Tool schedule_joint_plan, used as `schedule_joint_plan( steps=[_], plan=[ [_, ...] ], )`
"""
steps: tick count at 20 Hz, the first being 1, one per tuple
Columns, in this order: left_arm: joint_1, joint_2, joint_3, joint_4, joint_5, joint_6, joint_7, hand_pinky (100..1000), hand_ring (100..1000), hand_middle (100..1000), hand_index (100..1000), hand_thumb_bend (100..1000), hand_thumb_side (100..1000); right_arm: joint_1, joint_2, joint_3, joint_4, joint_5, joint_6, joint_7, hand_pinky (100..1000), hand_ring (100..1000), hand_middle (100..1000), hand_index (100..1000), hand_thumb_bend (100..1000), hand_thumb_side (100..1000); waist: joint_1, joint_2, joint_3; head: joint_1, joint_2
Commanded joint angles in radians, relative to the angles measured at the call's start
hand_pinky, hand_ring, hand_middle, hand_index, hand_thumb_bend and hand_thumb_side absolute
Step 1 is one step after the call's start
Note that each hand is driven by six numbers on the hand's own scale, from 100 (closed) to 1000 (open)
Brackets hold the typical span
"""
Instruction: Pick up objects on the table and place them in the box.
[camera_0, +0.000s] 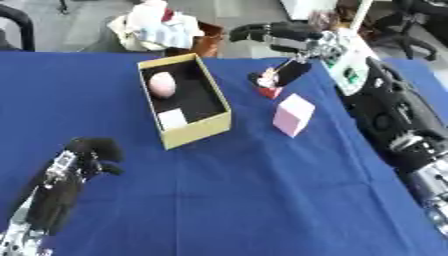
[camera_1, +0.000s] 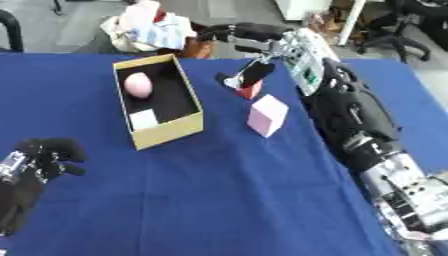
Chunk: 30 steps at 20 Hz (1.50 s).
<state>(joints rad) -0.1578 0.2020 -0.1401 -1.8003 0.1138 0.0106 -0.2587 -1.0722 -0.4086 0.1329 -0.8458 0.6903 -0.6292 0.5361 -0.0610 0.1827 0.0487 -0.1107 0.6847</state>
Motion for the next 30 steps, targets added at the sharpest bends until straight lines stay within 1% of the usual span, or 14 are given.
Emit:
schedule_joint_plan(
  steps=[1, 4, 6, 11, 15, 18, 21, 24, 26, 27, 30],
  plan=[
    [-0.005, 0.018, 0.009, -0.015, -0.004, -0.002, 0.005, 639, 700, 643, 754, 100, 938, -0.002, -0.063, -0.034, -0.01, -0.035, -0.278, 0.31, 952, 1000, 1000, 1000, 130, 315, -0.008, -0.016, -0.002, 0.009, -0.007],
    [-0.004, 0.019, 0.011, -0.015, -0.005, -0.003, 0.007, 639, 700, 643, 754, 100, 939, 0.016, -0.086, -0.066, 0.01, -0.04, -0.278, 0.311, 950, 1000, 1000, 1000, 102, 374, -0.008, -0.014, -0.003, 0.013, -0.005],
    [-0.004, 0.019, 0.012, -0.014, -0.006, -0.003, 0.008, 639, 700, 643, 754, 100, 941, 0.026, -0.098, -0.084, 0.028, -0.036, -0.278, 0.306, 949, 1000, 1000, 1000, 100, 394, -0.009, -0.013, -0.004, 0.016, -0.003],
    [-0.003, 0.019, 0.013, -0.014, -0.007, -0.002, 0.009, 639, 700, 643, 754, 100, 942, 0.051, -0.116, -0.099, 0.071, -0.002, -0.278, 0.291, 941, 1000, 1000, 1000, 100, 446, -0.01, -0.012, -0.006, 0.02, 0.003],
    [-0.003, 0.019, 0.013, -0.014, -0.007, -0.003, 0.009, 639, 701, 644, 754, 100, 942, 0.07, -0.123, -0.085, 0.087, 0.024, -0.278, 0.283, 939, 1000, 1000, 1000, 100, 486, -0.01, -0.013, -0.007, 0.023, 0.007],
    [-0.003, 0.02, 0.013, -0.014, -0.008, -0.003, 0.009, 640, 701, 644, 754, 100, 942, 0.083, -0.127, -0.076, 0.093, 0.038, -0.278, 0.276, 938, 1000, 1000, 1000, 100, 495, -0.01, -0.013, -0.009, 0.024, 0.01],
    [-0.003, 0.02, 0.013, -0.014, -0.008, -0.003, 0.009, 640, 701, 644, 754, 100, 941, 0.091, -0.131, -0.061, 0.096, 0.05, -0.278, 0.272, 939, 1000, 1000, 1000, 100, 480, -0.011, -0.013, -0.01, 0.024, 0.013],
    [-0.003, 0.02, 0.014, -0.015, -0.007, -0.004, 0.009, 639, 701, 644, 754, 100, 941, 0.1, -0.135, -0.042, 0.094, 0.062, -0.278, 0.27, 938, 1000, 1000, 1000, 111, 492, -0.011, -0.013, -0.009, 0.025, 0.015],
    [-0.003, 0.021, 0.013, -0.014, -0.007, -0.004, 0.009, 640, 701, 644, 754, 100, 942, 0.107, -0.134, -0.03, 0.092, 0.068, -0.278, 0.267, 938, 1000, 1000, 1000, 103, 510, -0.012, -0.012, -0.009, 0.026, 0.016],
    [-0.003, 0.021, 0.013, -0.015, -0.007, -0.004, 0.008, 640, 701, 644, 754, 100, 942, 0.111, -0.133, -0.025, 0.09, 0.068, -0.278, 0.266, 937, 1000, 1000, 1000, 112, 531, -0.012, -0.012, -0.009, 0.026, 0.018],
    [-0.003, 0.021, 0.013, -0.015, -0.007, -0.004, 0.007, 640, 701, 644, 755, 100, 942, 0.118, -0.131, -0.011, 0.082, 0.065, -0.278, 0.267, 933, 1000, 1000, 1000, 100, 606, -0.012, -0.012, -0.009, 0.026, 0.021]
  ],
)
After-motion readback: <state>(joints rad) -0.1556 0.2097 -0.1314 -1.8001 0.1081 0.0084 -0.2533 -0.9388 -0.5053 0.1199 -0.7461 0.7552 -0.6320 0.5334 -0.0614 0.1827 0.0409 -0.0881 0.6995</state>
